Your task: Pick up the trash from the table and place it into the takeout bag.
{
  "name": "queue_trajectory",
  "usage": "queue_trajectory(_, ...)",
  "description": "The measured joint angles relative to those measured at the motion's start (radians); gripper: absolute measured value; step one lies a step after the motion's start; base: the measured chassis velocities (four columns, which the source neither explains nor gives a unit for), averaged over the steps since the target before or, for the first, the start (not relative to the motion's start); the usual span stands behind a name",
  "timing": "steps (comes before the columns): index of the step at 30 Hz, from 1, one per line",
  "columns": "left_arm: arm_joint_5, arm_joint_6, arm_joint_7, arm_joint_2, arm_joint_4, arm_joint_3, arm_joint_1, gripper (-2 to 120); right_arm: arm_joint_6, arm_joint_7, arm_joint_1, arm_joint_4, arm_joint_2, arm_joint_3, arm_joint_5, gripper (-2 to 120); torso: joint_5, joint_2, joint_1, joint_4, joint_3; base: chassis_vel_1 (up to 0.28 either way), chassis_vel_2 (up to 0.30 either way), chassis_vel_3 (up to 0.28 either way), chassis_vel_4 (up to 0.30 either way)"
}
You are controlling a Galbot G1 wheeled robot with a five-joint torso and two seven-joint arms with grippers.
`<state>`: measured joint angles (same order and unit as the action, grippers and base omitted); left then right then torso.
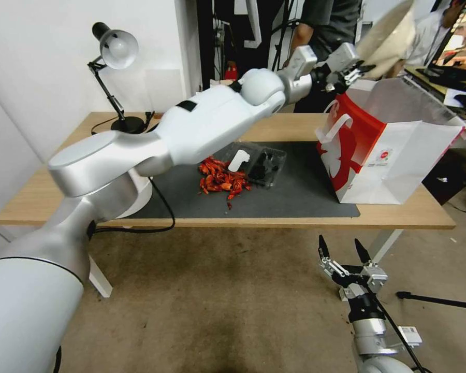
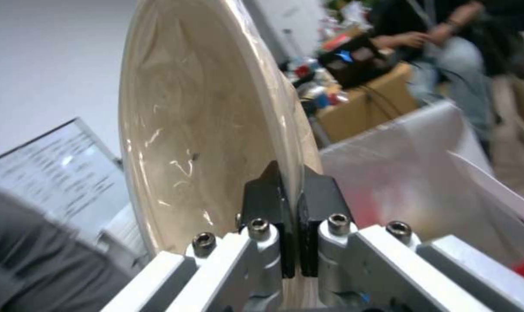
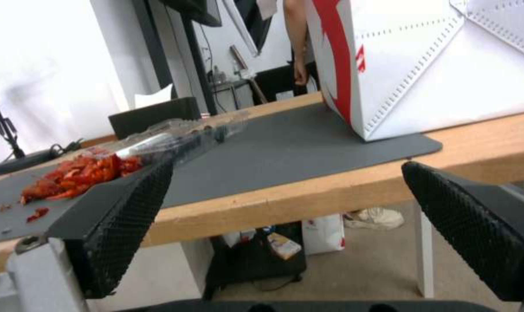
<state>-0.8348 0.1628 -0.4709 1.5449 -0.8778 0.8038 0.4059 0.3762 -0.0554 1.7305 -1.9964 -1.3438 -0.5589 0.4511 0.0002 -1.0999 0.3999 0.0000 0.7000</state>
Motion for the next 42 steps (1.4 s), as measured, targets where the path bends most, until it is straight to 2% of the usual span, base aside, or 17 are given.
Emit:
queue_trajectory(2, 0.036, 0.020, -0.055, 0.013, 0.027, 0.010, 0.011, 0, 0.004, -0.001, 0.002, 0.004, 0.003, -0.003, 0.001, 100, -0.0001, 0.000, 0.000, 0.0001, 0.000, 0.000, 0.000, 0.000, 0.000)
queue_trajectory(3, 0.036, 0.020, -0.055, 0.013, 0.027, 0.010, 0.011, 0, 0.004, -0.001, 0.002, 0.004, 0.003, -0.003, 0.001, 100, -0.0001, 0.000, 0.000, 0.0001, 0.000, 0.000, 0.000, 0.000, 0.000)
queue_trajectory(4, 0.071, 0.029, -0.099, 0.021, 0.042, 0.014, 0.019, 0, 0.005, -0.001, 0.001, 0.005, 0.007, -0.004, 0.003, 100, -0.0001, 0.000, 0.000, 0.0001, 0.000, 0.000, 0.000, 0.000, 0.000)
queue_trajectory(5, 0.071, 0.029, -0.099, 0.021, 0.042, 0.014, 0.019, 0, 0.005, -0.001, 0.001, 0.005, 0.007, -0.004, 0.003, 100, -0.0001, 0.000, 0.000, 0.0001, 0.000, 0.000, 0.000, 0.000, 0.000)
queue_trajectory(8, 0.176, 0.042, -0.157, 0.030, 0.059, 0.019, 0.026, 0, 0.005, -0.002, 0.000, 0.008, 0.010, -0.005, 0.005, 100, -0.0002, 0.000, 0.000, 0.0001, 0.000, 0.000, 0.000, 0.000, 0.000)
queue_trajectory(12, 0.236, 0.045, -0.175, 0.038, 0.072, 0.020, 0.030, 0, 0.005, -0.002, -0.001, 0.014, 0.008, -0.002, 0.005, 100, -0.0001, 0.000, 0.000, 0.0000, 0.000, 0.000, 0.000, 0.000, 0.000)
queue_trajectory(18, 0.365, 0.048, -0.245, 0.052, 0.100, 0.000, 0.044, 0, 0.009, -0.004, -0.002, 0.024, 0.008, -0.001, 0.009, 100, -0.0001, 0.000, 0.000, 0.0001, 0.000, 0.000, 0.000, 0.000, 0.000)
queue_trajectory(24, 0.370, 0.046, -0.228, 0.052, 0.098, 0.003, 0.045, 10, 0.013, -0.005, -0.002, 0.028, 0.008, -0.001, 0.011, 100, -0.0002, 0.000, 0.000, 0.0000, 0.000, 0.000, 0.000, 0.000, 0.000)
queue_trajectory(28, 0.354, 0.035, -0.193, 0.040, 0.065, 0.004, 0.041, 25, 0.019, -0.005, -0.004, 0.028, 0.005, 0.000, 0.013, 100, -0.0001, 0.000, 0.000, -0.0001, 0.000, 0.000, 0.000, 0.000, 0.000)
queue_trajectory(30, 0.332, 0.030, -0.168, 0.024, 0.035, 0.007, 0.036, 36, 0.020, -0.005, -0.004, 0.027, 0.004, 0.001, 0.013, 100, -0.0002, 0.000, 0.000, -0.0001, 0.000, 0.000, 0.000, 0.000, 0.000)
queue_trajectory(34, 0.305, 0.026, -0.136, 0.005, 0.001, 0.007, 0.030, 47, 0.019, -0.005, -0.004, 0.022, 0.005, 0.001, 0.013, 100, -0.0002, 0.000, 0.000, 0.0000, 0.000, 0.000, 0.000, 0.000, 0.000)
queue_trajectory(35, 0.273, 0.018, -0.109, -0.014, -0.036, 0.004, 0.026, 55, 0.018, -0.005, -0.004, 0.020, 0.006, 0.002, 0.013, 100, -0.0002, 0.000, 0.000, -0.0001, 0.000, 0.000, 0.000, 0.000, 0.000)
queue_trajectory(36, 0.251, 0.007, -0.070, -0.036, -0.076, -0.003, 0.021, 59, 0.017, -0.005, -0.004, 0.018, 0.007, 0.003, 0.013, 100, -0.0002, 0.000, 0.000, -0.0003, 0.000, 0.000, 0.000, 0.000, 0.000)
queue_trajectory(37, 0.251, 0.007, -0.070, -0.036, -0.076, -0.003, 0.021, 59, 0.017, -0.005, -0.004, 0.018, 0.007, 0.003, 0.013, 100, -0.0002, 0.000, 0.000, -0.0003, 0.000, 0.000, 0.000, 0.000, 0.000)
queue_trajectory(38, 0.240, -0.004, 0.006, -0.069, -0.135, -0.009, 0.010, 65, 0.016, -0.005, -0.003, 0.015, 0.006, 0.004, 0.013, 100, -0.0002, 0.000, 0.000, -0.0005, 0.000, 0.000, 0.000, 0.000, 0.000)
queue_trajectory(39, 0.240, -0.004, 0.006, -0.069, -0.135, -0.009, 0.010, 65, 0.016, -0.005, -0.003, 0.015, 0.006, 0.004, 0.013, 100, -0.0002, 0.000, 0.000, -0.0005, 0.000, 0.000, 0.000, 0.000, 0.000)
queue_trajectory(42, 0.200, -0.069, 0.260, -0.220, -0.349, -0.021, -0.060, 82, 0.016, -0.006, -0.002, 0.010, 0.007, 0.009, 0.011, 100, -0.0005, 0.000, 0.000, 0.0001, 0.000, 0.000, 0.000, 0.000, 0.000)
